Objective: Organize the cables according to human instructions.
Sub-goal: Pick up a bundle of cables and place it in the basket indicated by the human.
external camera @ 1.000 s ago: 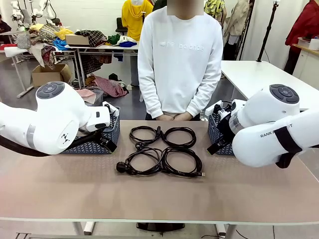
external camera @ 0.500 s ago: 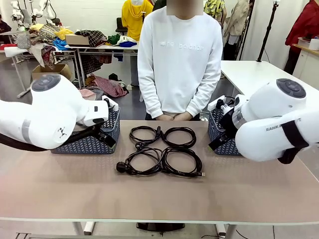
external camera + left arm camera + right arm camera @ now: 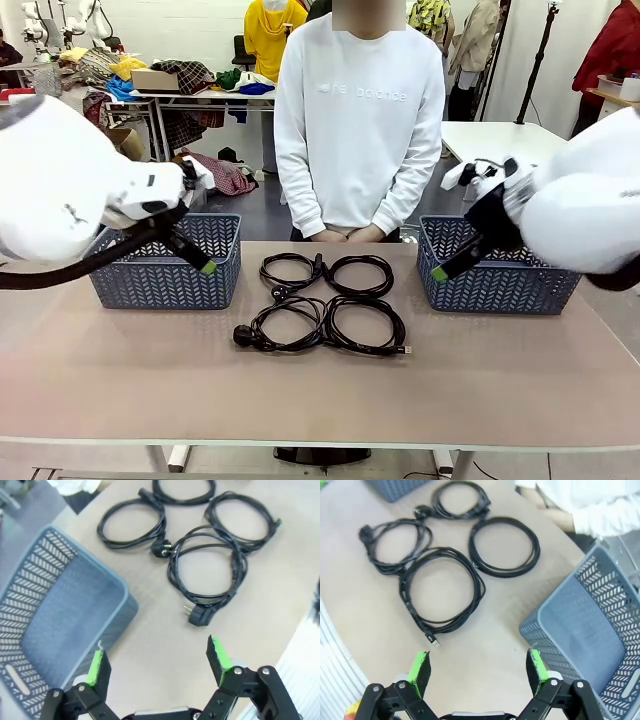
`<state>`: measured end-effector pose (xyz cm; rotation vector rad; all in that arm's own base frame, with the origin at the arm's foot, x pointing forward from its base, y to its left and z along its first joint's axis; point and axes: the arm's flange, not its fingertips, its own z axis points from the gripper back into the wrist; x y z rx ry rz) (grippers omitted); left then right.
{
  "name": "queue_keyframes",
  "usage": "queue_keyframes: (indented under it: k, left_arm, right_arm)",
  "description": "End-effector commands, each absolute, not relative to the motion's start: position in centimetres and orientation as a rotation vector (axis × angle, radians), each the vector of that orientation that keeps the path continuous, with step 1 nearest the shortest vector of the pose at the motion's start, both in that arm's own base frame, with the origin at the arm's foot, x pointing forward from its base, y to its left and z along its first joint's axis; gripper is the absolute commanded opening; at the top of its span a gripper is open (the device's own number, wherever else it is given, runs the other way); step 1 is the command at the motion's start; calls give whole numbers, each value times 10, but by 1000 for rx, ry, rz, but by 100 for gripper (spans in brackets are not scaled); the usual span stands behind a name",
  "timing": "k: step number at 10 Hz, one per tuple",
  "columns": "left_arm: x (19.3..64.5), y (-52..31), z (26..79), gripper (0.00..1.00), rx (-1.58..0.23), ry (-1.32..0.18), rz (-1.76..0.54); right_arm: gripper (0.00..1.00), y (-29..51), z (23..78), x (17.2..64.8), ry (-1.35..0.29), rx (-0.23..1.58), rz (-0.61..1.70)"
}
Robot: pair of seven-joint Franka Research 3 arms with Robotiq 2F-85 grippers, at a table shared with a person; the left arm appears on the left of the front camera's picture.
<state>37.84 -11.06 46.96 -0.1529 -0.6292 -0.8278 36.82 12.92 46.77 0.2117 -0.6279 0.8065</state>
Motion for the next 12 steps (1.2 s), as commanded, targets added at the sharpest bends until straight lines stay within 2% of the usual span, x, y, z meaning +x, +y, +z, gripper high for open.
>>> queue_keyframes:
  k: [1, 7, 8, 12]
  left_arm:
    - [376, -79, 484, 100, -233, -631, -869]
    - [381, -36, 498, 100, -314, -645, -856]
    - [370, -44, 499, 100, -292, -664, -846]
    - [370, -44, 499, 100, -292, -664, -846]
  right_arm:
    - [100, 94, 472, 351, -652, 294, 867]
    - [100, 63, 480, 340, -689, 397, 910]
    - [100, 68, 497, 356, -671, 338, 856]
    - [100, 68, 497, 356, -671, 338, 856]
